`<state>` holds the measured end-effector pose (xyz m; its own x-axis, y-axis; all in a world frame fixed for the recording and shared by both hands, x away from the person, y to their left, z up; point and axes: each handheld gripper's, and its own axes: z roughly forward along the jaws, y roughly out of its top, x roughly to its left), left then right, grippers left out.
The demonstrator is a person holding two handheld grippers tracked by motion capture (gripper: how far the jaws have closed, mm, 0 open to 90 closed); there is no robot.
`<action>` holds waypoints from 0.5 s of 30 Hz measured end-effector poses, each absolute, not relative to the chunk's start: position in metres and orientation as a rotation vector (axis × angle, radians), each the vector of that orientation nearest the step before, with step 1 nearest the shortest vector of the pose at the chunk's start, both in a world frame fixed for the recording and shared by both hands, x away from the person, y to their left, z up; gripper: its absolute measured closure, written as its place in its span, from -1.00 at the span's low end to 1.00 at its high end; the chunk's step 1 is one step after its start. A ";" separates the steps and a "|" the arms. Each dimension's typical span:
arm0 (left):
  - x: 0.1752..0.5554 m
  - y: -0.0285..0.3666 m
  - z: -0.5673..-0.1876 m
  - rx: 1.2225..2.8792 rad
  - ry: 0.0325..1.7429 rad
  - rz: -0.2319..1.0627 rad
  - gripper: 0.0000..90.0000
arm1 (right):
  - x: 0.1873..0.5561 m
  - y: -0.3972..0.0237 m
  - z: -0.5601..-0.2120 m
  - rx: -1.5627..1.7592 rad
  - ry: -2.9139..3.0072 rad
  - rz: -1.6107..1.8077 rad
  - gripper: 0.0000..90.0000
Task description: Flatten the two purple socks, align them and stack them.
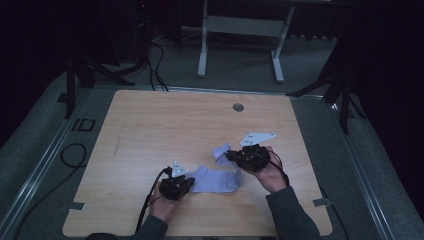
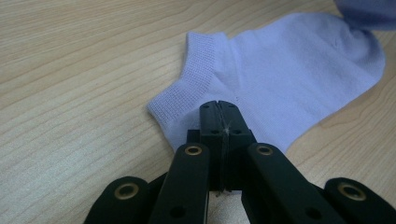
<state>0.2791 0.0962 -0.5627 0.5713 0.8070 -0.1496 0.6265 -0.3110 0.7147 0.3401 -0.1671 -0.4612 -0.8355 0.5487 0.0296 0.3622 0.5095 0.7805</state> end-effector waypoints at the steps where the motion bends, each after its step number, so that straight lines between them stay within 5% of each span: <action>1: 0.279 0.096 -0.563 2.047 1.142 0.305 0.99 | 0.340 -0.165 -0.463 0.777 2.538 1.226 0.89; 15: 0.277 0.094 -0.564 2.046 1.130 0.302 0.99 | 0.336 -0.144 -0.484 0.760 2.609 1.253 0.90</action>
